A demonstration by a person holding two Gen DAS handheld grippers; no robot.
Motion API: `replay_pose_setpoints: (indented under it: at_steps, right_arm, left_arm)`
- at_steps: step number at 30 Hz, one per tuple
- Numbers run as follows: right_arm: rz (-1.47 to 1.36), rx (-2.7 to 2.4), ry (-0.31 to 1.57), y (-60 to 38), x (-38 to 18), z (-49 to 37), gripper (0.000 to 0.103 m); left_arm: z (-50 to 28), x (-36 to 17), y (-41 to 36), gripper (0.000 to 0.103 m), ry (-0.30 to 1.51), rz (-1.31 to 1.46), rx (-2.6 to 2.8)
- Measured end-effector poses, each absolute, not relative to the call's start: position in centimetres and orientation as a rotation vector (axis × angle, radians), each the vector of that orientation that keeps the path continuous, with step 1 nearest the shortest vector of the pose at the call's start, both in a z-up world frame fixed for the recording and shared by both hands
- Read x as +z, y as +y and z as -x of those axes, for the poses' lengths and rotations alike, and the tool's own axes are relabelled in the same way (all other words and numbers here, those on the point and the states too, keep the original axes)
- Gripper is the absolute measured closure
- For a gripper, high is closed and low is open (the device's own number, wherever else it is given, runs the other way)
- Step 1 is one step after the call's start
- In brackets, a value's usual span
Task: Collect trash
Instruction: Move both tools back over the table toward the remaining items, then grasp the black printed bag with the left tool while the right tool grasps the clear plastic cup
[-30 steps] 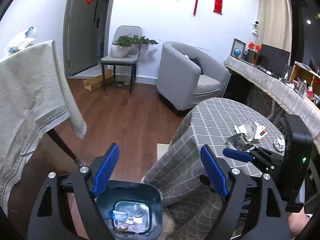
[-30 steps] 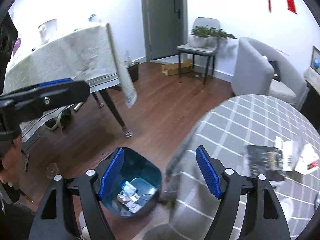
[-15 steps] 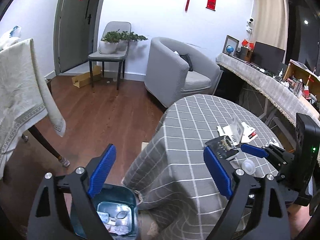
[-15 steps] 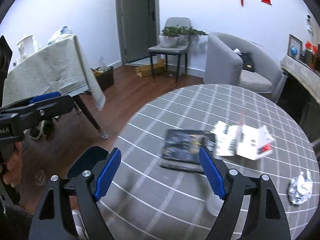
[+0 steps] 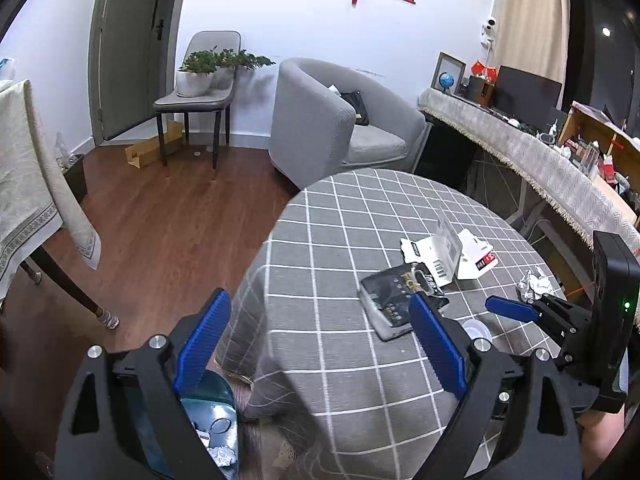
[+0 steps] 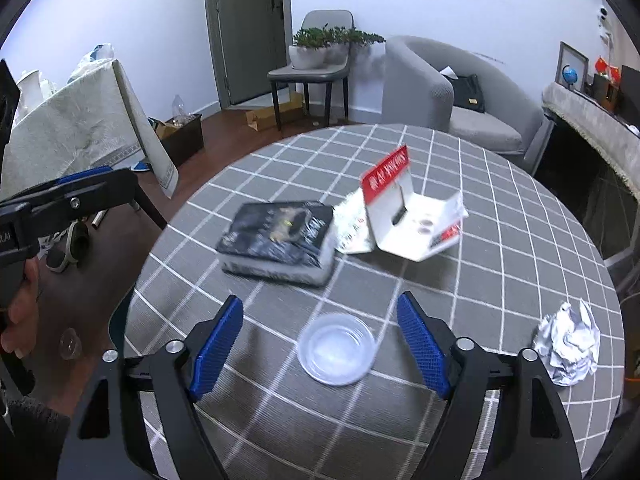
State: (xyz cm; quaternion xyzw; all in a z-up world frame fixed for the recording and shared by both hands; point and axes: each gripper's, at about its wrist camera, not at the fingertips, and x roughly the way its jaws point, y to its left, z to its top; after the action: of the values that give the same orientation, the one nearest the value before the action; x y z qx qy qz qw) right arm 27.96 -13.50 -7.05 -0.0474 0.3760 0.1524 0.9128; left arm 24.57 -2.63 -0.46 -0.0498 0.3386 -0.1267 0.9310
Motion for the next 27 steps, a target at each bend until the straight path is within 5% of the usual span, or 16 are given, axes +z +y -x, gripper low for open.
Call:
replay_pose_setpoints:
  at_steps: [11,27]
  right_arm:
    - [0.118,0.318,0.816,-14.2,-7.9,-27.7,0.063]
    - [-0.001,0.175,0.716,-20.3,-5.9,-26.7,0.063]
  left_arm:
    - [-25.8,-1.9,-6.1,0.010,0.761,0.091,-0.261]
    - [-27.3,-4.0,-11.6,0.008,0.840,0.078,-0.215]
